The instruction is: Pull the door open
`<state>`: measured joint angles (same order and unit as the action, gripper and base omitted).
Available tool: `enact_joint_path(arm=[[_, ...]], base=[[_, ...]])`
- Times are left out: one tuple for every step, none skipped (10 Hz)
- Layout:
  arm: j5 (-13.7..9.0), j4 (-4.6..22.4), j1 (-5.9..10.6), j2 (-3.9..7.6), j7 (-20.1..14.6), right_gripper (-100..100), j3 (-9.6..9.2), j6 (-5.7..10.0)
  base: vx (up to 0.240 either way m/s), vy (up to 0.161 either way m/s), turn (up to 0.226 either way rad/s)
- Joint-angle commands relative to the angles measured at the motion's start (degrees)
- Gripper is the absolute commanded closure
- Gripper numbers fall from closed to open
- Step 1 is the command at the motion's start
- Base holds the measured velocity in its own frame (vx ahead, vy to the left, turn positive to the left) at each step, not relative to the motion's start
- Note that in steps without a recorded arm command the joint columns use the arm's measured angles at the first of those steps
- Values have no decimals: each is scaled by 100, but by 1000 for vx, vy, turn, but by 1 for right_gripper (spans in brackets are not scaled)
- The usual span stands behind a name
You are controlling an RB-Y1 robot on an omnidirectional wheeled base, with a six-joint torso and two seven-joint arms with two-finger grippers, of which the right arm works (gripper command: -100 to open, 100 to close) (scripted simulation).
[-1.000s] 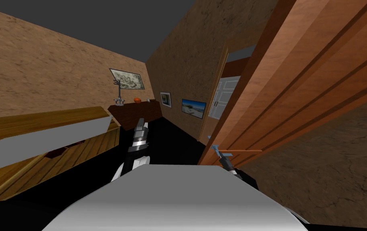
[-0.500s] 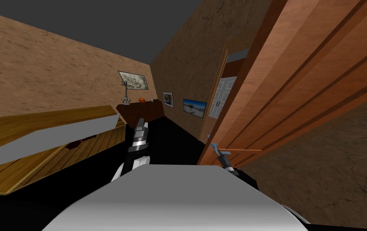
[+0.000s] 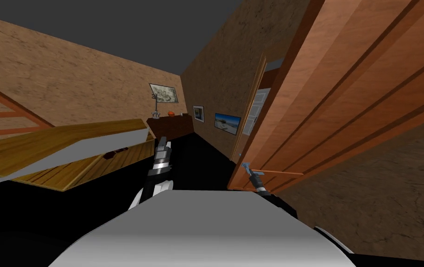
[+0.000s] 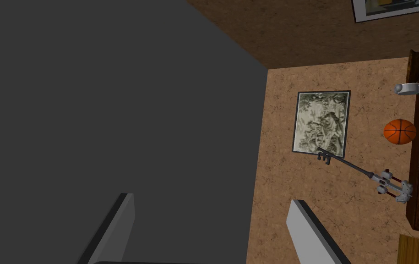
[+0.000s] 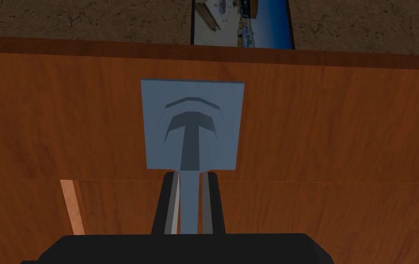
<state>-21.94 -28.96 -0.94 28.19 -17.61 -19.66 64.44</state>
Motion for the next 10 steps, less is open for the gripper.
enact_joint_path(arm=[[10,21,90,-51,39,100,45,-134],[14,19,150,-77,63,100,73,-210],[18,17,203,-100,83,100,98,-277],[21,15,252,-122,102,100,121,-338],[24,13,293,-139,118,100,141,-390],[27,11,340,-160,136,100,163,-448],[29,10,371,-173,148,100,178,-488],[43,22,359,-187,129,100,143,-448],[39,72,249,-130,64,100,39,-274],[33,108,184,-88,21,100,-19,-145]], base=[[-251,-76,140],[-196,-78,127],[-199,-73,127],[-204,-76,117],[-178,-56,109],[-180,-60,86],[-167,-62,76],[-67,-20,32],[-37,-9,54],[-45,-17,52]])
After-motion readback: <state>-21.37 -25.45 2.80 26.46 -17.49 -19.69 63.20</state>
